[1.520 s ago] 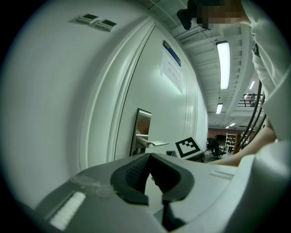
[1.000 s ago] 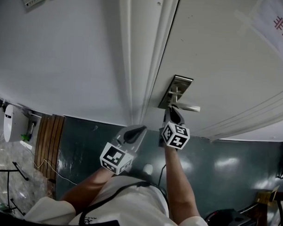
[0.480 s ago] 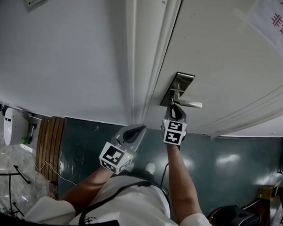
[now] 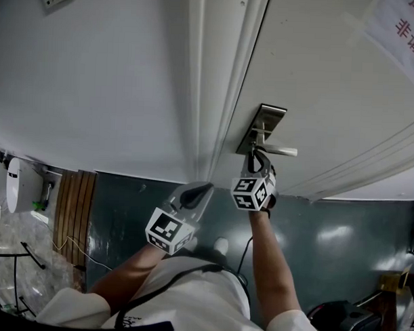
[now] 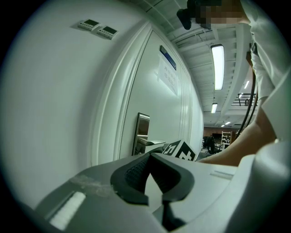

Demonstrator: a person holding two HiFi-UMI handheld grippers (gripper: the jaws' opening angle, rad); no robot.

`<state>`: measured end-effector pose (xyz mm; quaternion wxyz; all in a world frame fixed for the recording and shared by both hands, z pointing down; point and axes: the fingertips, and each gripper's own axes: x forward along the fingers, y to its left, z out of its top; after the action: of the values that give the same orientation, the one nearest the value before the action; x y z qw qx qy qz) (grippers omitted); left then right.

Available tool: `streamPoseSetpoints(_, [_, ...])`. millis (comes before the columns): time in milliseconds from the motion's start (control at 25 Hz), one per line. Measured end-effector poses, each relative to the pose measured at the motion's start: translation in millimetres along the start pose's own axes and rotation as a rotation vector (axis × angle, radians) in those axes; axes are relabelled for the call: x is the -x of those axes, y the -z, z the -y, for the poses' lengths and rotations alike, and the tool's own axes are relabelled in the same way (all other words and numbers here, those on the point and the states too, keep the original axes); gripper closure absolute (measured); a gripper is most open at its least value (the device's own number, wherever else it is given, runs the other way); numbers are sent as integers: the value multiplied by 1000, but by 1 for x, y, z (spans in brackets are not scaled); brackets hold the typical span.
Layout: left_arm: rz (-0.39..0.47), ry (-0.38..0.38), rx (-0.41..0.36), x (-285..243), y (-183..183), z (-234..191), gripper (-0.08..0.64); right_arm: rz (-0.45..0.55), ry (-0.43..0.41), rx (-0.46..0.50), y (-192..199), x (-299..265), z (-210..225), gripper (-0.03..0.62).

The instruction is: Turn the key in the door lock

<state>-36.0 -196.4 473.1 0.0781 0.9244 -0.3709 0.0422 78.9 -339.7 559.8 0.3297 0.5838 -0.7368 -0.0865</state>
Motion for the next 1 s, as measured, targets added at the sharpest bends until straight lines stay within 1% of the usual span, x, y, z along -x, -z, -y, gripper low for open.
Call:
streamPoseSetpoints(120, [-1,-2,-2,1,0,1,555,-7,6,184,0,0,-3,541])
streamPoseSetpoints(240, [0,-5,0,1,0,2,555,-2,6,334,0,1,-6,537])
streamPoseSetpoints(400, [5,-6,2,1,-1,5,554,-11,3,489,1,1,-8,532])
streamPoseSetpoints(640, [16,-7,5,-1,-3,11,555,-27,-10,690,5,-1,-12,528])
streamPoseSetpoints(720, [19,-8,7,-1,-3,13,555,-28,-24,745,5,0,-13,525])
streamPoseSetpoints(840, [22,-11,8,-1,-3,17,555,-26,-24,795,6,-1,-14,522])
streamPoseSetpoints(920, [24,-14,9,-1,-2,19,555,-24,-32,801,1,1,-13,520])
streamPoseSetpoints(1000, [28,-16,9,-1,-1,22,554,-36,-54,779,3,1,-14,515])
